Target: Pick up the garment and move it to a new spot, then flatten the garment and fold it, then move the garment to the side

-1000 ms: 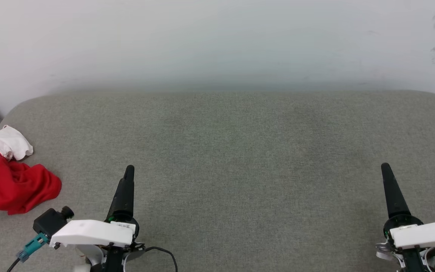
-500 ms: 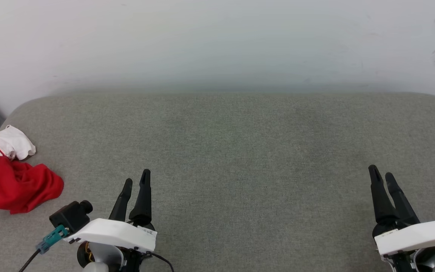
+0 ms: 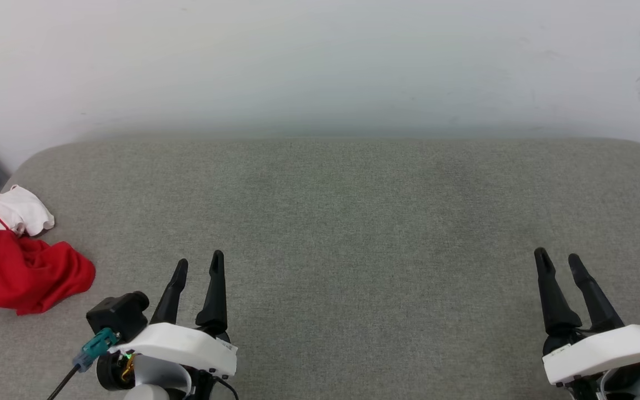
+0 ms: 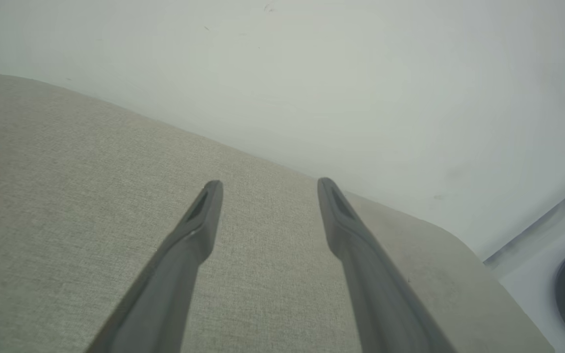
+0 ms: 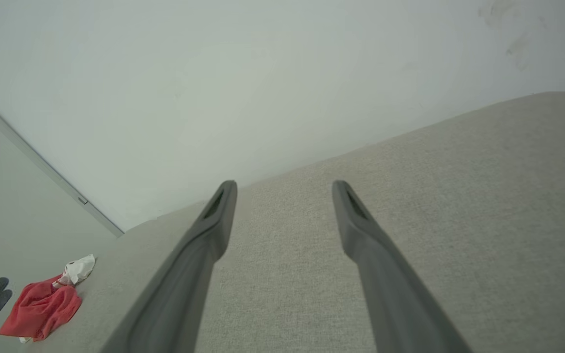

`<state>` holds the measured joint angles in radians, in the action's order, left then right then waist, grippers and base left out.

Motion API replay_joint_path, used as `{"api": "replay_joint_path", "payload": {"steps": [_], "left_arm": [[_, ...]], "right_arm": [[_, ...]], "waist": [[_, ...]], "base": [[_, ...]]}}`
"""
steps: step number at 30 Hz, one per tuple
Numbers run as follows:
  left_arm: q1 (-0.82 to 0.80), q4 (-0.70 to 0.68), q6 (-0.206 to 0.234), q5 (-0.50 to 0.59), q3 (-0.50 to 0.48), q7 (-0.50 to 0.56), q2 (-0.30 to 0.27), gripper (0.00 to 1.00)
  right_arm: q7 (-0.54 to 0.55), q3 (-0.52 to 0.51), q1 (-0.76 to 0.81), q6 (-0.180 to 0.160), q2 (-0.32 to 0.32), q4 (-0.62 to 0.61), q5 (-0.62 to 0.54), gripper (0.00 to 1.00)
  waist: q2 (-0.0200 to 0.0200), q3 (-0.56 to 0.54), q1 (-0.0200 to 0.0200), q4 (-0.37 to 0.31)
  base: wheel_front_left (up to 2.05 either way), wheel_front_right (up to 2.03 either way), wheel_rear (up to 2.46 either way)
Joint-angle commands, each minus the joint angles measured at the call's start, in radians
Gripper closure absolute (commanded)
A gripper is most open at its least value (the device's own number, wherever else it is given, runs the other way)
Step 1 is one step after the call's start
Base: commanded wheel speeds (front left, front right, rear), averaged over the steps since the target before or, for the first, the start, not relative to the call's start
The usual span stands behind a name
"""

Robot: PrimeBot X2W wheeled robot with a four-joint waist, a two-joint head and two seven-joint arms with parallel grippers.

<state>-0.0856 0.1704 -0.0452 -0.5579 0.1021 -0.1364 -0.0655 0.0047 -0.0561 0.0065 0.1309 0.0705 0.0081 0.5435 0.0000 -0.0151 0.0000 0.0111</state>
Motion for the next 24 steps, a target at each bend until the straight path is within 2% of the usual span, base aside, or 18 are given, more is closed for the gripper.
{"api": "replay_joint_path", "payload": {"steps": [1,24], "left_arm": [[-0.002,-0.011,0.006,0.037,0.007,-0.011,-0.009,0.00],[0.008,-0.001,0.040,0.267,0.043,-0.066,-0.016,0.00]], "right_arm": [[0.002,-0.003,0.007,0.000,-0.001,-0.019,-0.037,0.00],[0.016,-0.013,0.035,0.000,-0.019,-0.076,-0.270,0.00]], "waist": [[0.0000,-0.001,0.0000,0.000],[0.0000,-0.011,0.0000,0.003]], "base": [[0.00,0.00,0.00],[0.00,0.00,0.00]]}}
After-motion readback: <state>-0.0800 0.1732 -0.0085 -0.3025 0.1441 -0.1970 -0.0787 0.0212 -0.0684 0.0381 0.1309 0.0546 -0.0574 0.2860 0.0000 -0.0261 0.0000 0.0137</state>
